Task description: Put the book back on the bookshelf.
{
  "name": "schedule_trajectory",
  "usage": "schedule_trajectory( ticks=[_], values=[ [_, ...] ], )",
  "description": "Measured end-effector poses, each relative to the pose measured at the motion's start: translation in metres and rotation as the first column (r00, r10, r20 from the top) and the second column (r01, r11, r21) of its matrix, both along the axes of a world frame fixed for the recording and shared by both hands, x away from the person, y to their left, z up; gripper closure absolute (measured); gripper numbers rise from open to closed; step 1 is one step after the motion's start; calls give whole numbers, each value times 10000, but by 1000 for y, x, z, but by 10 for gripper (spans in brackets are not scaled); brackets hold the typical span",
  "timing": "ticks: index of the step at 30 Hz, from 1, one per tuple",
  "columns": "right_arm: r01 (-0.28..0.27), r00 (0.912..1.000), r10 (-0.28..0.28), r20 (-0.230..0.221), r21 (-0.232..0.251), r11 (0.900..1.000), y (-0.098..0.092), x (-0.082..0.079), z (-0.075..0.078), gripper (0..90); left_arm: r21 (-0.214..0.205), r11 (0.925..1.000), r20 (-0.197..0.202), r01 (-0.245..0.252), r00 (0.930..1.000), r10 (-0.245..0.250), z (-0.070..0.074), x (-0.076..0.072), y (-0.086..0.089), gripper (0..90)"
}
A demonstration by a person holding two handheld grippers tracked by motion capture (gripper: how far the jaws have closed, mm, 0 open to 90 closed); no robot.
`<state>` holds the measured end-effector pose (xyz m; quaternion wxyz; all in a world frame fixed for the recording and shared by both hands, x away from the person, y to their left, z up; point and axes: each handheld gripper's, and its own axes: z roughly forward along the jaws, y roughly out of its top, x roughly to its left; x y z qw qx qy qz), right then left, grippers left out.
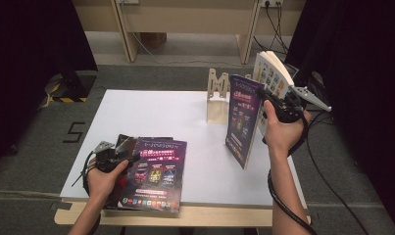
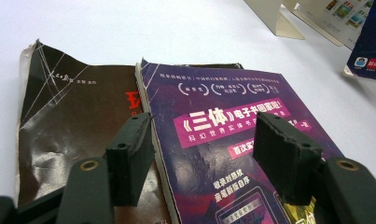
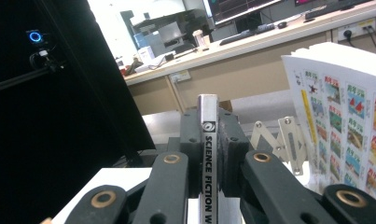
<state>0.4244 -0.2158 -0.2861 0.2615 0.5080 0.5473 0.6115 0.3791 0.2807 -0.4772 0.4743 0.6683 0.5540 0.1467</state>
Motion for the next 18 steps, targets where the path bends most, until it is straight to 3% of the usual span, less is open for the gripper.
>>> schedule_trajectory(
  ticks=[18],
  values=[
    [527,9978,-509,430,-433,9977,1,17,8,836,-23,10000,-27,-38,10000,38,-2,0,2,369]
  ],
)
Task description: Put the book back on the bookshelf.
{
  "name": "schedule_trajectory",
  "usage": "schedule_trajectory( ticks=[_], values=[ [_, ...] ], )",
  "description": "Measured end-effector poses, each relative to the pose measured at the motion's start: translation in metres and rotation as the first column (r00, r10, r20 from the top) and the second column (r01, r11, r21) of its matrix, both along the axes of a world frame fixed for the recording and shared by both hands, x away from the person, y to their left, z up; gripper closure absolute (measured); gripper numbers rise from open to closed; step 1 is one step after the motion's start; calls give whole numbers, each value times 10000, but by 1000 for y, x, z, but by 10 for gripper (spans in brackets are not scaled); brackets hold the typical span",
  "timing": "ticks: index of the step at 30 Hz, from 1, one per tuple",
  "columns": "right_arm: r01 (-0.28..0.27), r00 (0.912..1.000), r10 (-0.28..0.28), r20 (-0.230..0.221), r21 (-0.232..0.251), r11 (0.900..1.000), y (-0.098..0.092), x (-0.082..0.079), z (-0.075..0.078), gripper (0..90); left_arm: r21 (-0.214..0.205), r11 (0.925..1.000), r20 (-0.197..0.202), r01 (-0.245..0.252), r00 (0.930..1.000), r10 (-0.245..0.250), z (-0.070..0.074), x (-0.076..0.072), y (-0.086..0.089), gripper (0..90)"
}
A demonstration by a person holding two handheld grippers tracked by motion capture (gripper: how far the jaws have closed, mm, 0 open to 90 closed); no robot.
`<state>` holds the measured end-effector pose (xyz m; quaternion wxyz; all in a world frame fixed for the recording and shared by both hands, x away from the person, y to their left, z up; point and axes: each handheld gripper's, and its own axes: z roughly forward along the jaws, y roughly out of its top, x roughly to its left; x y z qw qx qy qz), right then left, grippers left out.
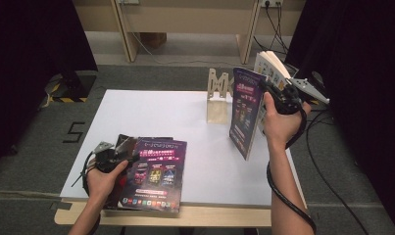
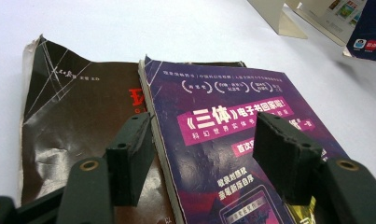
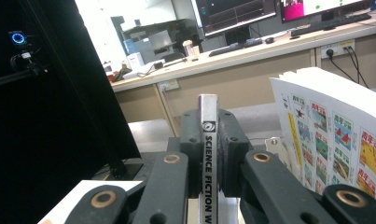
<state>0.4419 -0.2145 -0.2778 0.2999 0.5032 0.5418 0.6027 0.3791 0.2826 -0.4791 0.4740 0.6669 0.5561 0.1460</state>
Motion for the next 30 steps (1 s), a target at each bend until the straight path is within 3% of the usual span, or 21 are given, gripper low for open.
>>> schedule_trajectory(
  ticks=[30],
  values=[
    [494,9987,-490,148,-276,9984,6,25,5,836,-47,10000,-33,-51,10000,51,-1,1,2,369]
  ],
)
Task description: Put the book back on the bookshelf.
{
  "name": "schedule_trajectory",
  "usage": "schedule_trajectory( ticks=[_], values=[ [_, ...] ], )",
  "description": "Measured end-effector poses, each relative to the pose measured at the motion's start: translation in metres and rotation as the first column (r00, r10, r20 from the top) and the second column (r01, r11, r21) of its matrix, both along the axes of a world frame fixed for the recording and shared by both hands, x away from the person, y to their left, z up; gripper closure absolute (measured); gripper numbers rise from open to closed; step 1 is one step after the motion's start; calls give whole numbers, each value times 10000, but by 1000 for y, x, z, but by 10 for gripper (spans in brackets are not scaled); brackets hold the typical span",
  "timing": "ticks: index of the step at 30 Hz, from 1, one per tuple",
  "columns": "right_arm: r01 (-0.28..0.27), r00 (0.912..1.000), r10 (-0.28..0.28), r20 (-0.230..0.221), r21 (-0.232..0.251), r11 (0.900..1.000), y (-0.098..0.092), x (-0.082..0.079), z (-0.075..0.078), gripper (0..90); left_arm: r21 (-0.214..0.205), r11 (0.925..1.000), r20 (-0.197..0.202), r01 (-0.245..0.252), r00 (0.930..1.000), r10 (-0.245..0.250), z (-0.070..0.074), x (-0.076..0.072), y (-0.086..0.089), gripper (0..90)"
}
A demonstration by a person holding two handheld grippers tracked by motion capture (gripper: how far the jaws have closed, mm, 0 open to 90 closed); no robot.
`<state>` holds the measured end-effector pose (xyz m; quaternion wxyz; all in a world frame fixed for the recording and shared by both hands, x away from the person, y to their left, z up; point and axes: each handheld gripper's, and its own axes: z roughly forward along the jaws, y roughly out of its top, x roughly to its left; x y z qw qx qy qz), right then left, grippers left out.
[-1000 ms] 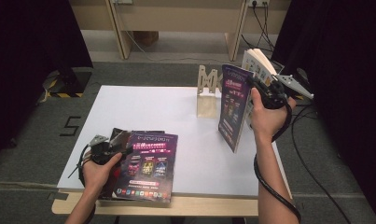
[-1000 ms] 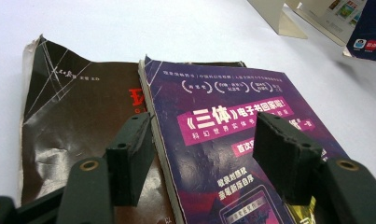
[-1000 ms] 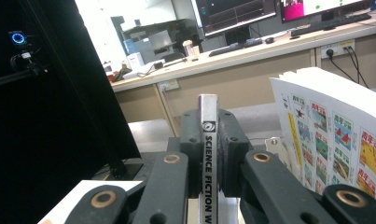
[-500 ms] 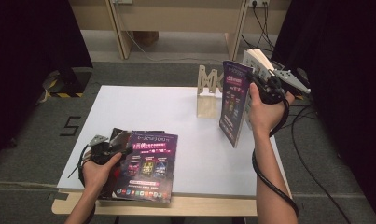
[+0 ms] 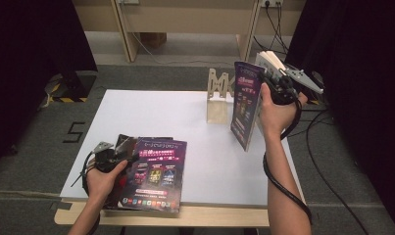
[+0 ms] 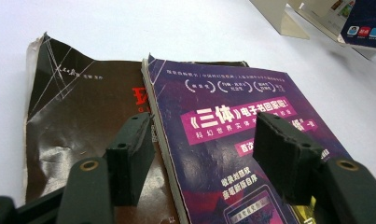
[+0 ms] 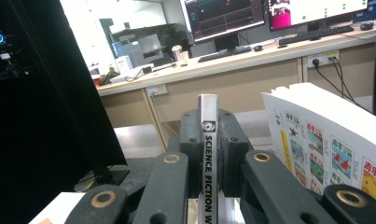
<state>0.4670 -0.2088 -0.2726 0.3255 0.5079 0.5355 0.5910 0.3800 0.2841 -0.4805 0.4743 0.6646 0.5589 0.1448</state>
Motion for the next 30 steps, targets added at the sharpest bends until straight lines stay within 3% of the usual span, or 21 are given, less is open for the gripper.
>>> schedule_trajectory(
  ticks=[30],
  values=[
    [339,9994,-338,80,-146,9993,9,28,4,836,-62,10000,-58,-37,10000,36,-2,0,2,369]
  ],
)
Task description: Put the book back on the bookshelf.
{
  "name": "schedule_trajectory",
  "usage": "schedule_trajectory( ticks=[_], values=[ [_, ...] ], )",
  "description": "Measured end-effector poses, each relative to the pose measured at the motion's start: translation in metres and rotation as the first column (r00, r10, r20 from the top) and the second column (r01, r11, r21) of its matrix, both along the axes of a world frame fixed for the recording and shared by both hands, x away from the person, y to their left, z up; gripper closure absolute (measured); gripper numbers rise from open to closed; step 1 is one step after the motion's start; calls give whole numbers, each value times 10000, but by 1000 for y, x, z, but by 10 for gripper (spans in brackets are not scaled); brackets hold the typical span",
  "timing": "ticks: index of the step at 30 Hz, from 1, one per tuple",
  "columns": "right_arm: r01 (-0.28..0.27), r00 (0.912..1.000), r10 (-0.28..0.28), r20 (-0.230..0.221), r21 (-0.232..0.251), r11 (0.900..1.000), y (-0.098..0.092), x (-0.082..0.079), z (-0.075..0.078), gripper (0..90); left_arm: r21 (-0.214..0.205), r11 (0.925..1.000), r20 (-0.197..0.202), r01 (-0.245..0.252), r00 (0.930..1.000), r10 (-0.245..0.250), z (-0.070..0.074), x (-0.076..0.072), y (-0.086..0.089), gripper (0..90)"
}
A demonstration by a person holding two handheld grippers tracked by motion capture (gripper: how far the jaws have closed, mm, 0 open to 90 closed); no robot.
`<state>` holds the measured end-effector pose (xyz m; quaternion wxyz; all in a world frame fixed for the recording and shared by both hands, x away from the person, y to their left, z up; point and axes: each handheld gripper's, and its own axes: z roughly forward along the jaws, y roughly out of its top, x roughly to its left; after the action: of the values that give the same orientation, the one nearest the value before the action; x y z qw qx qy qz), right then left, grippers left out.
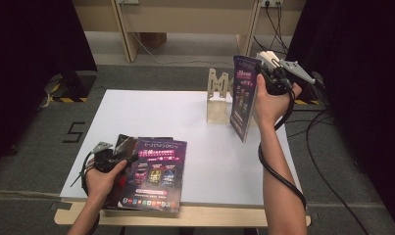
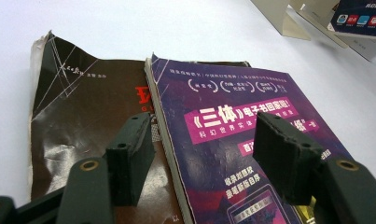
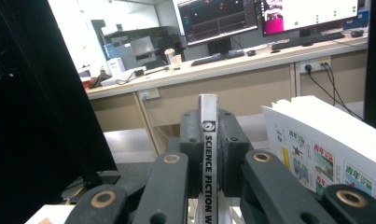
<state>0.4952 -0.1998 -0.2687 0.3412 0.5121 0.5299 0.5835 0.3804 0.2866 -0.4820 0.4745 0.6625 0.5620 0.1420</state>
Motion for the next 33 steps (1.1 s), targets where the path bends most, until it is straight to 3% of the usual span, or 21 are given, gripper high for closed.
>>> schedule_trajectory(
  ticks=[33],
  values=[
    [330,9995,-331,-11,-191,9993,5,23,5,836,21,10000,-38,17,10000,-17,-1,0,1,369]
  ],
)
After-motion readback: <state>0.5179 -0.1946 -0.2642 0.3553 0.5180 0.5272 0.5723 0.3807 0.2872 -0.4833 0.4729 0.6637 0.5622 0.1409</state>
